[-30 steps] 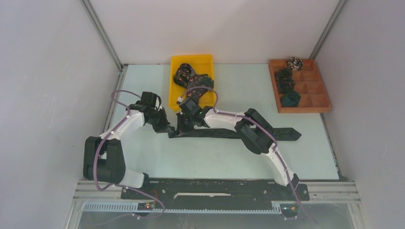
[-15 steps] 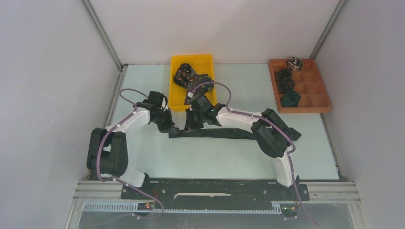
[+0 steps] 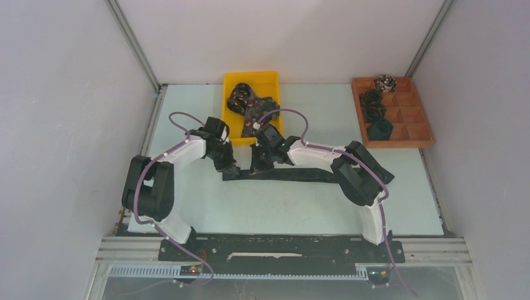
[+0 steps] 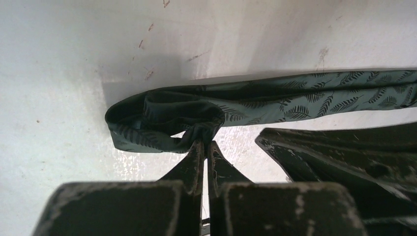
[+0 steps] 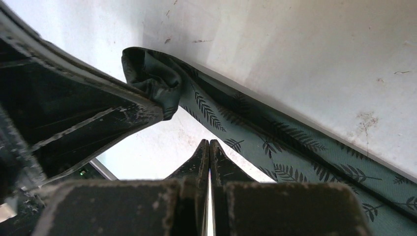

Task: Roll the ties
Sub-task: Roll the tie at the center of the board.

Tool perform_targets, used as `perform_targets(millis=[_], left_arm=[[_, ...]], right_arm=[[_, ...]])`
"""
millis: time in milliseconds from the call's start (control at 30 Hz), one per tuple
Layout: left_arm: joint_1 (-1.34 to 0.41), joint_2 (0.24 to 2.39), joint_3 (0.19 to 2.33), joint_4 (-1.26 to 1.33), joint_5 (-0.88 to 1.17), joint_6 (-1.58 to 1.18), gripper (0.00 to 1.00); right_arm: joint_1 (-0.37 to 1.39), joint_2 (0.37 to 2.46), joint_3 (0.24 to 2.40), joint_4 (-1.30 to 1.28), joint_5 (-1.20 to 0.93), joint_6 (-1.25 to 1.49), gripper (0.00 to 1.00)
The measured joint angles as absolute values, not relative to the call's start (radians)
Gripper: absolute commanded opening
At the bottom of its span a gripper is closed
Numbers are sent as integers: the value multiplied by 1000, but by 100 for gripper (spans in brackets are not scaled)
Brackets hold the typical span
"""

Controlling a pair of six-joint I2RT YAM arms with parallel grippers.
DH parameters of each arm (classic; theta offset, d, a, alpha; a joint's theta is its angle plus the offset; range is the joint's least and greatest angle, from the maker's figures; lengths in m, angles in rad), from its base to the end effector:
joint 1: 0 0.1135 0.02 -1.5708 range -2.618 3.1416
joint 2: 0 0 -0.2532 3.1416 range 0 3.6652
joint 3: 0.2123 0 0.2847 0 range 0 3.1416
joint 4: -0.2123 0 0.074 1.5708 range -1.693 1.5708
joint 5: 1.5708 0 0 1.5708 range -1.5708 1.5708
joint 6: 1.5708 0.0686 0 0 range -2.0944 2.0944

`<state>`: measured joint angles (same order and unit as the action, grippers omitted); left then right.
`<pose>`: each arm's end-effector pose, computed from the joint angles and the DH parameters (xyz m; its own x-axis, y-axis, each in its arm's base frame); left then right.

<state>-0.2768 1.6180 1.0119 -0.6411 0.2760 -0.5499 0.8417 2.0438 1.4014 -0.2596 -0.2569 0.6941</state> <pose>0.3213 -0.1107 0.1244 -0.9585 -0.2504 -0.1361 -0.1814 0.9043 -0.3865 0.3075 0.3704 0.1101 -0.9303 -0.1127 -0.3491 -0.3007 0.7792 0.5499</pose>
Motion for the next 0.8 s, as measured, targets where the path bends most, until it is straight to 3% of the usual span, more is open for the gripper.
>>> perform_targets(millis=[133,233,433,800], left_arm=[[-282,1641,1015,-637,272,-549,28],[-283,1642,1015,-630,274,-550,37],[-284,1636,1009,-596,274,-550,38],[-262,1531,978,-575,270,-546,38]], right_arm=[[839,2030,1401,-258,-258,691,0],[836,2024,1401,-246,-269,692,3],[835,2023,1398,-202,-308,707,26],[843,2035,1421,-177,-334,719,41]])
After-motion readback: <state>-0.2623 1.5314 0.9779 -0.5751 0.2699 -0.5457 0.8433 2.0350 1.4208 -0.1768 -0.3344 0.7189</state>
